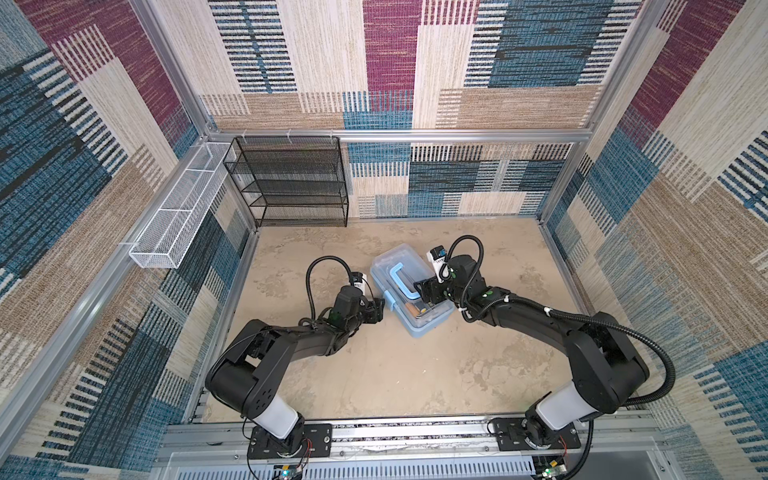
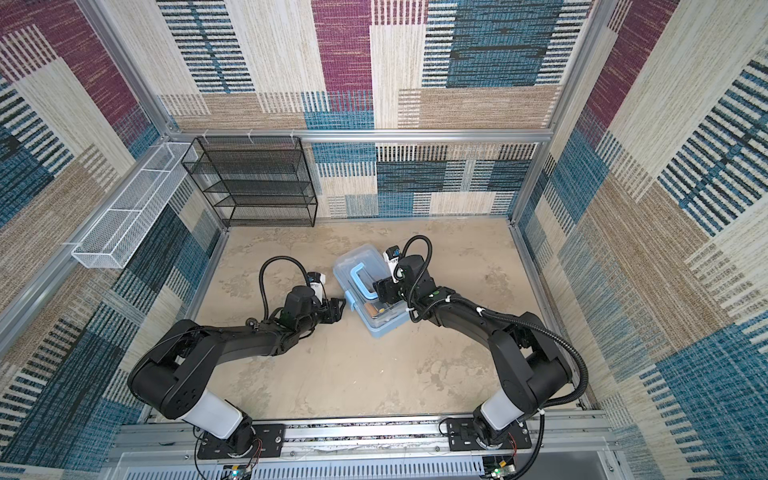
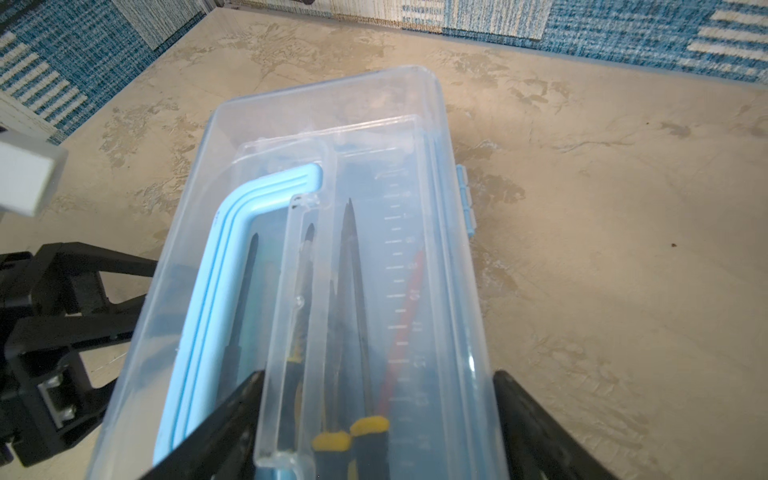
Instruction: Pack the tool kit
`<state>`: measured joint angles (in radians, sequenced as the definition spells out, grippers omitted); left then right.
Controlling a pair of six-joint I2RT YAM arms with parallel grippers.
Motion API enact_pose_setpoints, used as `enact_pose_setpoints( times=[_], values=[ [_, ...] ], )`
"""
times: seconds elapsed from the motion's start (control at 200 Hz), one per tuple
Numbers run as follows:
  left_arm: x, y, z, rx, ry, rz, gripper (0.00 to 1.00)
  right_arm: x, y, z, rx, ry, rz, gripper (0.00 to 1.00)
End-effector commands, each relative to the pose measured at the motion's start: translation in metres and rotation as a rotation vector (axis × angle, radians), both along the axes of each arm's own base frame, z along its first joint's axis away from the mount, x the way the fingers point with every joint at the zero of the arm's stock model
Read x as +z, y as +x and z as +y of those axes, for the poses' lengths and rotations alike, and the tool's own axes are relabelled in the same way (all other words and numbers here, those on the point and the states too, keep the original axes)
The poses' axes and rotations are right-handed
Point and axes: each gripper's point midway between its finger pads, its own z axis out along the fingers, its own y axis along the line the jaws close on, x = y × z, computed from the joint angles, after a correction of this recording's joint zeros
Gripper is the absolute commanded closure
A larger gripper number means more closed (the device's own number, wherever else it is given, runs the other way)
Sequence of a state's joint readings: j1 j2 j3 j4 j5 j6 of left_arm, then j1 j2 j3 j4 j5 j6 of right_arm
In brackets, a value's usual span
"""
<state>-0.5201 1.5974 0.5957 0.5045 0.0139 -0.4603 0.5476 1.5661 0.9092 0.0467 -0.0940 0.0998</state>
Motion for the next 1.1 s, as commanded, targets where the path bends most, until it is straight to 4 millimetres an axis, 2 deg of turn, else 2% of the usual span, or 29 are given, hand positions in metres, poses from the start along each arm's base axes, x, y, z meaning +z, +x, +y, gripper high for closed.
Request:
enact_pose_setpoints(
  times=[0.0,0.591,0.816,1.012,1.097],
  values=[
    [0.014,0.005,-0.014,-0.035,-0.054,-0.036,0.30,-0.025,-0.024,0.002,0.059,-0.019,0.124,0.18],
    [0.019,0.006,-0.036,-0.074,-0.075,-0.036,0.32,-0.029,-0.033,0.006,0.071,0.014,0.157,0.25],
    [0.021,0.006,-0.039,-0.072,-0.075,-0.043,0.32,-0.032,-0.038,0.006,0.061,0.022,0.171,0.26],
    [0.018,0.003,-0.027,-0.042,-0.034,-0.051,0.31,-0.028,-0.034,-0.002,-0.006,0.021,0.170,0.24],
    [0.017,0.002,-0.018,-0.015,-0.002,-0.044,0.26,-0.025,-0.031,-0.006,-0.053,0.025,0.176,0.23]
  ],
)
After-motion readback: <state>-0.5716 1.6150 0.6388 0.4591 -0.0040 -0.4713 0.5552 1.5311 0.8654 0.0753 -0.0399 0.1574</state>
